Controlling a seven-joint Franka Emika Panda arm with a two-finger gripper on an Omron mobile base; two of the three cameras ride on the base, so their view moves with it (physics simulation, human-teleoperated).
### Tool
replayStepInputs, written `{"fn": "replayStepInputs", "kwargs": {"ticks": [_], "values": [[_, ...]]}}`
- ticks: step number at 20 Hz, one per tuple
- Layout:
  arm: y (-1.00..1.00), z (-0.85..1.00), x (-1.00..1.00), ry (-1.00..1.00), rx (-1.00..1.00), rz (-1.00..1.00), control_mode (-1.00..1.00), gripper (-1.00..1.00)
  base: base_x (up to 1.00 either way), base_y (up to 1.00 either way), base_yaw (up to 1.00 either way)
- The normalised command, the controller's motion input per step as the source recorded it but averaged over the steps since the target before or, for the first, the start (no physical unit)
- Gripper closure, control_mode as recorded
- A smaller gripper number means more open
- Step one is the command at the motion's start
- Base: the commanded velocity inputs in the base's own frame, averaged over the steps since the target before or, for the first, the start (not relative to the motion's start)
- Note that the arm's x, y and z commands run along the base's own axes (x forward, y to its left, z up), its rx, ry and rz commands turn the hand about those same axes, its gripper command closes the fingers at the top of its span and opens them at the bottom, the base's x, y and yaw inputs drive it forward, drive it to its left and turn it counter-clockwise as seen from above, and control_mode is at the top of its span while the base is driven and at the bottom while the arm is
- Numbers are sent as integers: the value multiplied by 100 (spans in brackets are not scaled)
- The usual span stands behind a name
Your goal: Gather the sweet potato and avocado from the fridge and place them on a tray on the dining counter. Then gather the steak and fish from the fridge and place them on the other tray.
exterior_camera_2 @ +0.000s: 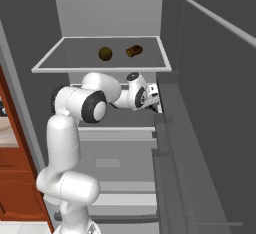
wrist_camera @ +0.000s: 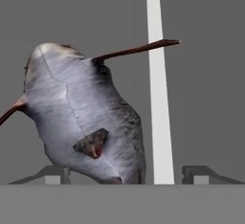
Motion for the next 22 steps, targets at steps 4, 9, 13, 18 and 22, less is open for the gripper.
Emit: {"fn": "replayStepInputs", "kwargs": {"ticks": [4, 9, 13, 18, 22], "values": [[0, -56, -7, 1, -1, 4, -100, -100, 0, 0, 0], [0, -47, 0, 4, 0, 4, -100, -100, 0, 0, 0], [1, -61, -10, 2, 0, 7, -100, -100, 0, 0, 0], [5, -59, -11, 0, 0, 9, -100, -100, 0, 0, 0], [9, -67, -1, 5, -4, 8, -100, 100, 0, 0, 0]]}}
